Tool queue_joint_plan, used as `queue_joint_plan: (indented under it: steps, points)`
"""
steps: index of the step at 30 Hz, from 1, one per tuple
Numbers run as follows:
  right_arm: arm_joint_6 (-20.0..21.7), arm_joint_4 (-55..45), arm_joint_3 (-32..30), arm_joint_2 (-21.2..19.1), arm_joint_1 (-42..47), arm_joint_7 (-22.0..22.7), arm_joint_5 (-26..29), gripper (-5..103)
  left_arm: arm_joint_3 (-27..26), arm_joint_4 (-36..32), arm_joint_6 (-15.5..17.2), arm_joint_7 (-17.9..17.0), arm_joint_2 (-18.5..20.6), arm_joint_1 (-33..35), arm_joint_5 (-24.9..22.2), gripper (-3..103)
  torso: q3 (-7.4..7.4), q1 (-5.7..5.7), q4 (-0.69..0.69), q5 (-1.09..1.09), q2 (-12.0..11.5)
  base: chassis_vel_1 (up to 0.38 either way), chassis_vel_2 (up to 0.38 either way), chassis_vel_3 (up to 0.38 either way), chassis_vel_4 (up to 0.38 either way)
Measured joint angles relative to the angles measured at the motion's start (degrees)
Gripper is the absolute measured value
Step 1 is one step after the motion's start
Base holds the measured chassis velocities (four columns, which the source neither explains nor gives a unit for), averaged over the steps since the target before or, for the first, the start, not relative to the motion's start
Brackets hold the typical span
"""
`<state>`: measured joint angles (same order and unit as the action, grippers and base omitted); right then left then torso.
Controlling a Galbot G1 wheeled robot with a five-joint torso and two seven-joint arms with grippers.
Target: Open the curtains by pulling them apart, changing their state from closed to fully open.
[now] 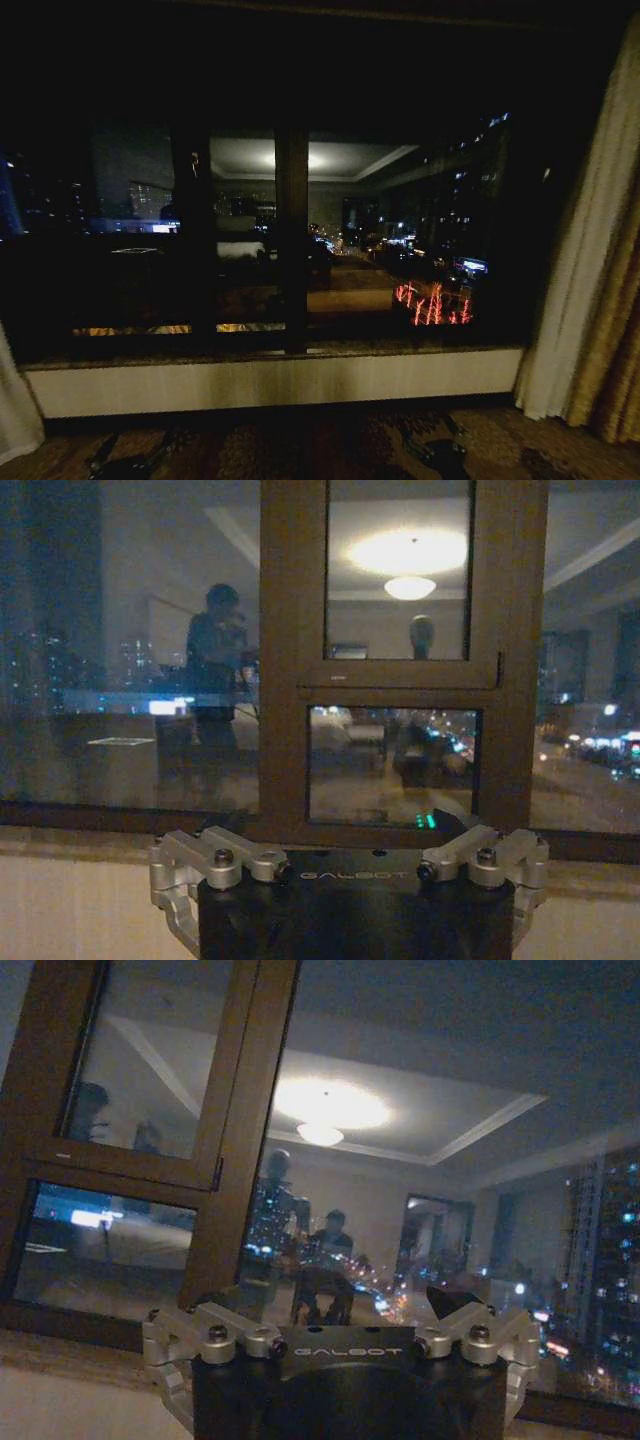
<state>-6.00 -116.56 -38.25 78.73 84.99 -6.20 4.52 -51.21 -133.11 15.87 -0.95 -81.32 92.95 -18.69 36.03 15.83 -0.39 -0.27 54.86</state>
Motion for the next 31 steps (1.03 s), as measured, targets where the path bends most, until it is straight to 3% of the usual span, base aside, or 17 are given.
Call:
queue_joint_plan:
  steps: [9, 13, 18, 23, 31]
  points:
    - [1.97, 0.27, 0.58, 0.00, -0.47, 0.42, 2.41, 100, -0.18, 1.65, -0.93, -0.03, -0.43, -1.18, -1.35, 100, 0.00, -0.03, 0.00, 0.02, 0.03, 0.000, 0.000, 0.000, 0.000]
    - [8.01, -0.09, 3.92, 0.00, -0.28, 3.38, 10.48, 100, -0.66, 2.53, -1.83, -0.09, -1.44, -1.32, -3.42, 100, 0.00, -0.02, -0.01, 0.03, 0.02, 0.000, 0.000, 0.000, 0.000]
    - [9.79, -0.25, 5.50, 0.00, -1.12, 4.31, 11.08, 100, -0.68, 1.99, -1.25, -0.07, -1.65, -1.33, -4.76, 100, -0.01, -0.03, 0.00, 0.02, 0.03, 0.000, 0.000, 0.000, 0.000]
    - [9.73, 1.63, 5.81, 0.00, -3.08, 1.27, 8.94, 100, -0.91, 2.18, -1.49, 0.23, -2.37, -1.15, -4.10, 100, 0.00, -0.02, 0.00, 0.02, 0.02, 0.000, 0.000, 0.000, 0.000]
    - [9.70, 1.97, 5.62, 0.00, -4.03, 0.89, 8.28, 100, -0.86, 2.29, -1.78, 0.44, -2.59, -0.85, -3.01, 100, -0.01, -0.02, 0.00, 0.02, 0.03, 0.000, 0.000, 0.000, 0.000]
